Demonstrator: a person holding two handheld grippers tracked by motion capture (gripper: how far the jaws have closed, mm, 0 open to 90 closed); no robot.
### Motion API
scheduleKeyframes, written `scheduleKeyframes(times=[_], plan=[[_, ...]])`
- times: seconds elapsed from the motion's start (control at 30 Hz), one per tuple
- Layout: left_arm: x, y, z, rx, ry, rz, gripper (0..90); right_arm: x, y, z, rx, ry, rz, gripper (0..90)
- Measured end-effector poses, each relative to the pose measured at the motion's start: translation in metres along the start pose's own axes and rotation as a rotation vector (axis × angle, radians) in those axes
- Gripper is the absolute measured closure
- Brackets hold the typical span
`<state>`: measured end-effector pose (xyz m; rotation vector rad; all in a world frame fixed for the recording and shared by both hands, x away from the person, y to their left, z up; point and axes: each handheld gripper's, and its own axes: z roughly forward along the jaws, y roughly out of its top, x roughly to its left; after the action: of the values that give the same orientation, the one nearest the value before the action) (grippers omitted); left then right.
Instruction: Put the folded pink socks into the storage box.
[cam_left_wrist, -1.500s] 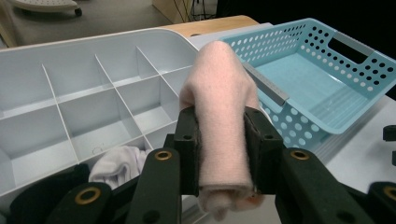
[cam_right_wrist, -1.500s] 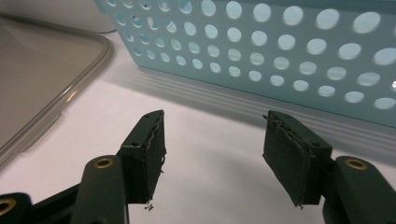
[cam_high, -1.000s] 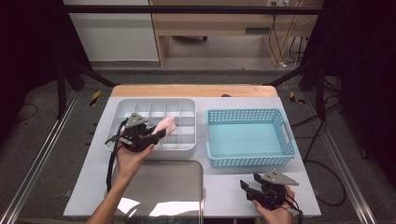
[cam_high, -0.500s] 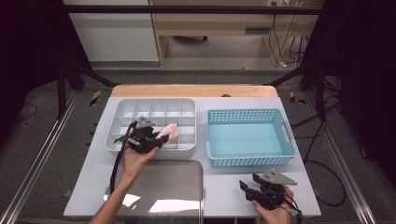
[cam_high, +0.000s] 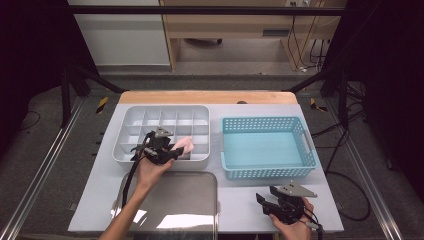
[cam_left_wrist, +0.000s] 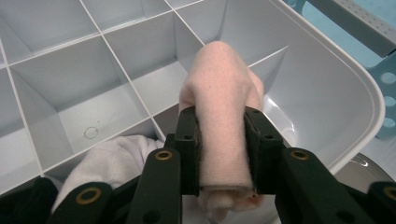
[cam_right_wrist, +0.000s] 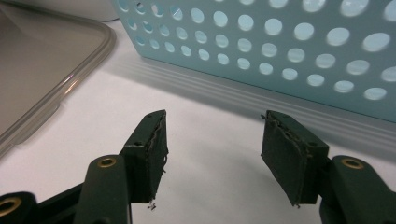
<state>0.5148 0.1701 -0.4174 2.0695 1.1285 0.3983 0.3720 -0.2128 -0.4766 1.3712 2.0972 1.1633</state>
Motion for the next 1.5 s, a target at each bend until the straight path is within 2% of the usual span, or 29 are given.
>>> scheduleKeyframes(times=[0.27,0.33,0.47,0.53,0.6,0.83,0.93,1.0,1.1,1.17,1.23,1.27,1.33,1.43,1.5], plan=[[-0.005,0.0,0.005,0.041,0.036,0.03,68.7,0.001,0.0,0.002,0.008,0.003,-0.002,40.8],[-0.007,0.0,0.007,0.058,0.041,0.043,68.8,0.001,0.0,0.002,0.013,0.005,0.004,40.8],[-0.007,0.001,0.01,0.073,0.036,0.039,68.9,0.001,0.001,0.003,0.011,0.006,-0.001,40.9],[-0.008,0.001,0.012,0.099,0.028,0.038,69.0,0.001,0.001,0.003,0.012,0.007,-0.002,41.0],[-0.011,0.001,0.013,0.107,0.042,0.054,69.0,0.002,0.001,0.004,0.014,0.01,-0.002,41.2],[-0.009,0.0,0.012,0.1,0.017,0.028,66.9,0.002,0.001,0.004,0.019,0.011,-0.004,41.0],[-0.008,0.0,0.01,0.099,0.0,0.017,59.5,0.002,0.001,0.004,0.017,0.013,-0.003,40.7],[-0.009,0.001,0.007,0.088,0.003,0.015,55.2,0.001,0.001,0.002,0.014,0.012,-0.003,40.5],[-0.011,0.004,-0.001,0.066,0.009,0.035,48.9,0.0,0.001,0.001,0.004,0.01,0.0,40.6],[-0.012,0.005,-0.006,0.049,0.01,0.043,48.6,0.0,0.002,0.0,0.002,0.012,0.002,40.6],[-0.012,0.005,-0.007,0.042,0.012,0.045,51.3,0.0,0.002,0.0,0.003,0.012,0.001,40.6],[-0.011,0.005,-0.008,0.039,0.018,0.037,58.8,0.001,0.002,0.0,0.004,0.012,0.003,40.8],[-0.01,0.005,-0.006,0.047,0.024,0.033,66.0,0.001,0.002,0.0,0.004,0.013,0.0,41.0],[-0.007,0.003,0.001,0.082,0.015,0.024,75.2,0.001,0.002,0.001,0.005,0.012,-0.003,41.3],[-0.007,0.001,0.006,0.106,0.016,0.021,76.9,0.001,0.002,0.001,0.006,0.013,-0.003,41.4]])
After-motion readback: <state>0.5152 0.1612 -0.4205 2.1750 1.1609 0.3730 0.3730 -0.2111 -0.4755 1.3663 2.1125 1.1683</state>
